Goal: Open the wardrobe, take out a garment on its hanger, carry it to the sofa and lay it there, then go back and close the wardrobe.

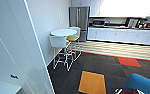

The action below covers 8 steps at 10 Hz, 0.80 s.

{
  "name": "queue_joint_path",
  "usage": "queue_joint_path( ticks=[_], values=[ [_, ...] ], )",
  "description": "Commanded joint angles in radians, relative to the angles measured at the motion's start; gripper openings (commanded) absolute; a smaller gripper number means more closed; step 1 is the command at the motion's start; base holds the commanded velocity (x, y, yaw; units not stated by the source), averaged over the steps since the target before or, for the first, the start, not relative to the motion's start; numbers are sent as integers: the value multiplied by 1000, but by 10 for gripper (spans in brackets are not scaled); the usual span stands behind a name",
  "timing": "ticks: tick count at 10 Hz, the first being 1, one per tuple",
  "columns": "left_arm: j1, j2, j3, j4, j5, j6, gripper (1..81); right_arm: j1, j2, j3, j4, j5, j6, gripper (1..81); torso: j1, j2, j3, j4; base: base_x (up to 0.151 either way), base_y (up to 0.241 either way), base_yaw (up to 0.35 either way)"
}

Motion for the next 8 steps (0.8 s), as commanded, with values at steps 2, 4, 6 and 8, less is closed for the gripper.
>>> queue_joint_path(
  ticks=[2, 4, 6, 8],
  values=[
    [-30, 6, -7, 9, 42, 1, 811, 25, 11, -1, -10, -50, -4, 811, 0, 0, 0, 0, 0, 0, 304],
    [-30, 7, -7, 10, 42, 3, 811, 28, 11, -1, -10, -50, -4, 811, 0, 0, 0, 0, 0, 0, 275],
    [-30, 9, -7, 10, 42, 3, 811, 30, 13, -1, -10, -50, -4, 811, 0, 0, 0, 0, 0, 0, 230],
    [-30, 10, -5, 10, 42, 3, 811, 30, 13, -1, -8, -50, -4, 811, 0, 0, 0, 0, 0, 0, 185]
  ],
)
